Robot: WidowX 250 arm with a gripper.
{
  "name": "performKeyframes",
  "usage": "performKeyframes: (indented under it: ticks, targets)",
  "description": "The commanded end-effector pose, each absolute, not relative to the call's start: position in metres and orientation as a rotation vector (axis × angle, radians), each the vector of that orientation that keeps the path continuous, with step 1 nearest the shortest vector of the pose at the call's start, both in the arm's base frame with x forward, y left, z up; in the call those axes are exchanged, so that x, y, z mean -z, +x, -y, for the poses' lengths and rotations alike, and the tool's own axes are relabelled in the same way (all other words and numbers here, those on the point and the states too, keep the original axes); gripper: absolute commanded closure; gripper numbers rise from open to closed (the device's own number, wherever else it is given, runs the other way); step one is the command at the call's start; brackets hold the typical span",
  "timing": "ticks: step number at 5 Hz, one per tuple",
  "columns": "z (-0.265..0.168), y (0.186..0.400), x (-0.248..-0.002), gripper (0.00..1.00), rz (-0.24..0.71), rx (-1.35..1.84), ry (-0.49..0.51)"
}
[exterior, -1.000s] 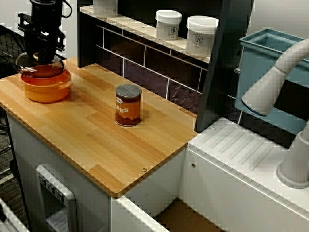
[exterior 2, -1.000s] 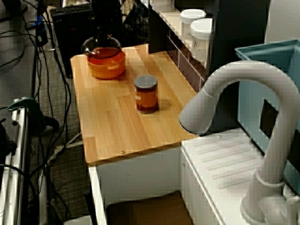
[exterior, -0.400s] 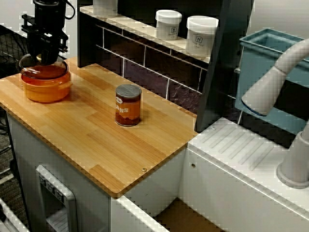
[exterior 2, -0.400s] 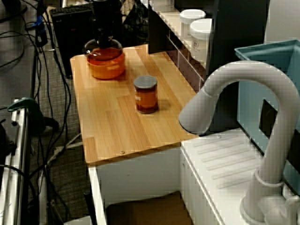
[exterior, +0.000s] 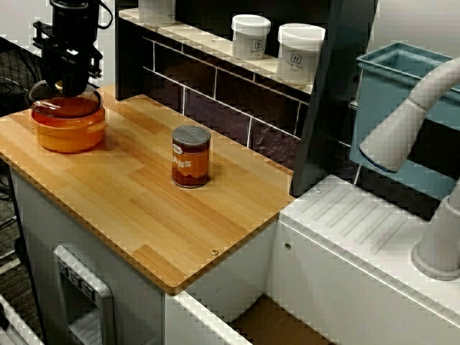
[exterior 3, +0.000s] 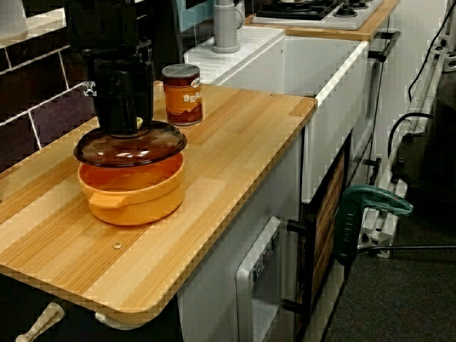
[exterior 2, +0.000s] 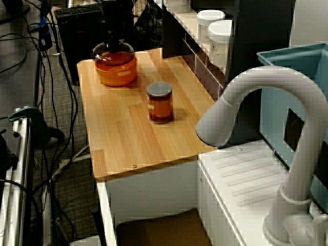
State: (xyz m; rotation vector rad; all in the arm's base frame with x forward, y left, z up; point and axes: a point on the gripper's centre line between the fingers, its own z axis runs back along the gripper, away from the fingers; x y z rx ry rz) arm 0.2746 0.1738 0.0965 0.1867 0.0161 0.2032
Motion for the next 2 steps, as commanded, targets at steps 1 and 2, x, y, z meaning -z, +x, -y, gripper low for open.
performKeyframes:
  ticks: [1, 2]
  targets:
    - [-0.1866, 0.2608, -0.1154, 1.00, 0.015, -0.210, 0.201]
    - [-0.1876, 0.2586, -0.1131, 1.00, 0.008, -0.207, 0.193]
